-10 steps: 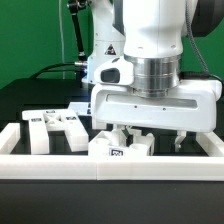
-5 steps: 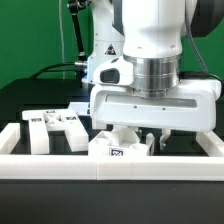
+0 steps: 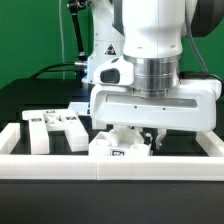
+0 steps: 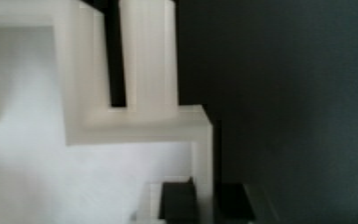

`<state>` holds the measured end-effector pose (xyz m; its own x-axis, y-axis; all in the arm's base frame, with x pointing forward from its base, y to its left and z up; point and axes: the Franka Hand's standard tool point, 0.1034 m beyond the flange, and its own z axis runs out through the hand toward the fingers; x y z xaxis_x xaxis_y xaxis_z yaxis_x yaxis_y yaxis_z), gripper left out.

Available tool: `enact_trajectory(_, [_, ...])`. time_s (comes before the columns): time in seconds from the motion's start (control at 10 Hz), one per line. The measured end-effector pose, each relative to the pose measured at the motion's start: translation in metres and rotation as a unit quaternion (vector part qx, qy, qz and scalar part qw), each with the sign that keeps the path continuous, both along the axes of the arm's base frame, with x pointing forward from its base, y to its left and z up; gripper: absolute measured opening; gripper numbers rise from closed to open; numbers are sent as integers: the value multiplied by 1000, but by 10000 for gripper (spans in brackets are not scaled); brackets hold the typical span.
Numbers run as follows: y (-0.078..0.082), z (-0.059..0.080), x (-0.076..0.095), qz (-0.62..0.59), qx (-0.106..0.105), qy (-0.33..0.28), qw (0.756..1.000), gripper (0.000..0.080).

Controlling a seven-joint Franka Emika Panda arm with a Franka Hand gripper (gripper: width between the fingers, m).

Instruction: Assemble chair

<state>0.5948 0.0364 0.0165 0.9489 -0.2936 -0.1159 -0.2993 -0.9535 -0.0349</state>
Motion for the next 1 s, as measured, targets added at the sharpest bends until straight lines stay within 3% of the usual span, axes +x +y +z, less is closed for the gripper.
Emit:
enact_trajectory(0.5, [2, 1, -1, 15, 1, -1, 1000, 34])
enact_trajectory(0.8, [27, 5, -5, 91, 14, -8, 996, 34])
enact_trajectory(1.0, [30, 5, -6, 90, 17, -6, 996, 34])
